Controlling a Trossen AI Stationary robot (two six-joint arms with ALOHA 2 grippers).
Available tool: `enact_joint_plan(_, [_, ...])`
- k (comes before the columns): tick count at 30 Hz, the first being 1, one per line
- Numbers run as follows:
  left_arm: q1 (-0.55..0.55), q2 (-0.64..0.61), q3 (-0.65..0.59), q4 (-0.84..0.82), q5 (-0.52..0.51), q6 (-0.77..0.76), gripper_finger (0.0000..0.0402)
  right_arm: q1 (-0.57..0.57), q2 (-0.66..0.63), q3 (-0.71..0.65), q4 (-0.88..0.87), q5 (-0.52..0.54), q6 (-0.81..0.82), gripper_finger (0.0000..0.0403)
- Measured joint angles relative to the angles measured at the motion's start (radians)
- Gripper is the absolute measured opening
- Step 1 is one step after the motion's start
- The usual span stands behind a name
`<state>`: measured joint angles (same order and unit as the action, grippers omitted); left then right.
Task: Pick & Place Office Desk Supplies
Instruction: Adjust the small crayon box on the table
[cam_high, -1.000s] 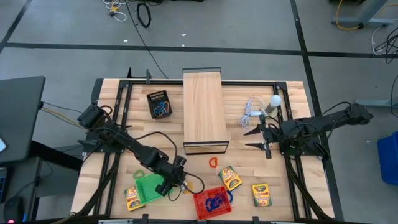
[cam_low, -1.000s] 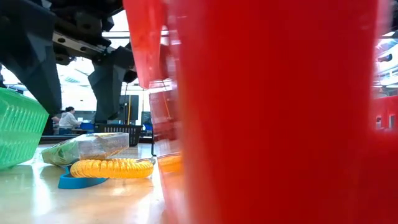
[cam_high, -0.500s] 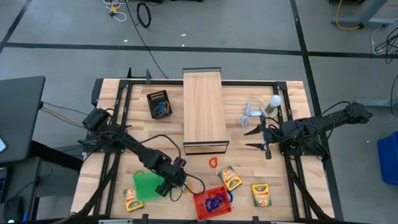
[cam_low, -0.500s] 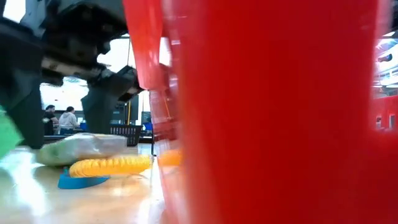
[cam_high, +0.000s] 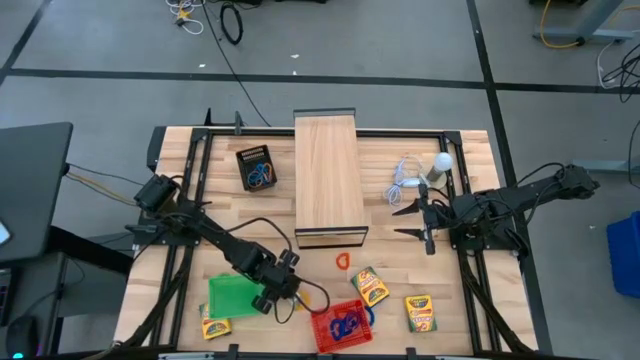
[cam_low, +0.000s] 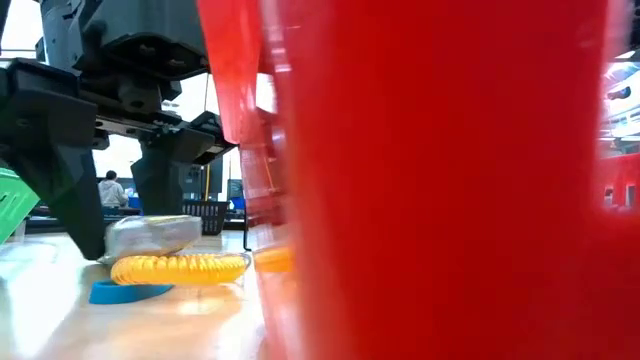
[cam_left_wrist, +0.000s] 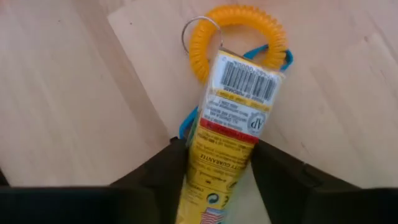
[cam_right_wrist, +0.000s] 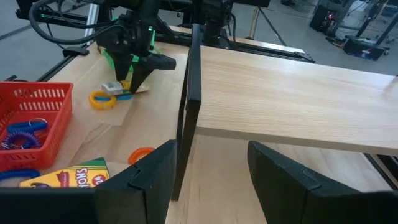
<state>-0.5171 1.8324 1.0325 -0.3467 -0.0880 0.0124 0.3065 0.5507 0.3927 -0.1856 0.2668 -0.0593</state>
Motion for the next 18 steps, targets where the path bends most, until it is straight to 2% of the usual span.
enact_joint_plan(5, [0.001,-0.002,0.001,-0.004,-0.009,0.005,0.0092,0.0,0.0,0.0,0.0,0.0,0.002,0.0206])
enact_joint_plan(7, [0.001,-0.002,0.002,-0.019,-0.039,0.004,0.0075,0.0,0.0,0.0,0.0,0.0,0.002,0.0206])
enact_joint_plan(13, [0.001,-0.002,0.002,-0.071,-0.121,-0.013,0.0079,0.0,0.0,0.0,0.0,0.0,0.003,0.0206])
enact_joint_plan(18, [0.025,-0.003,0.002,-0.109,-0.119,-0.052,0.0102,0.0,0.0,0.0,0.0,0.0,0.003,0.0206])
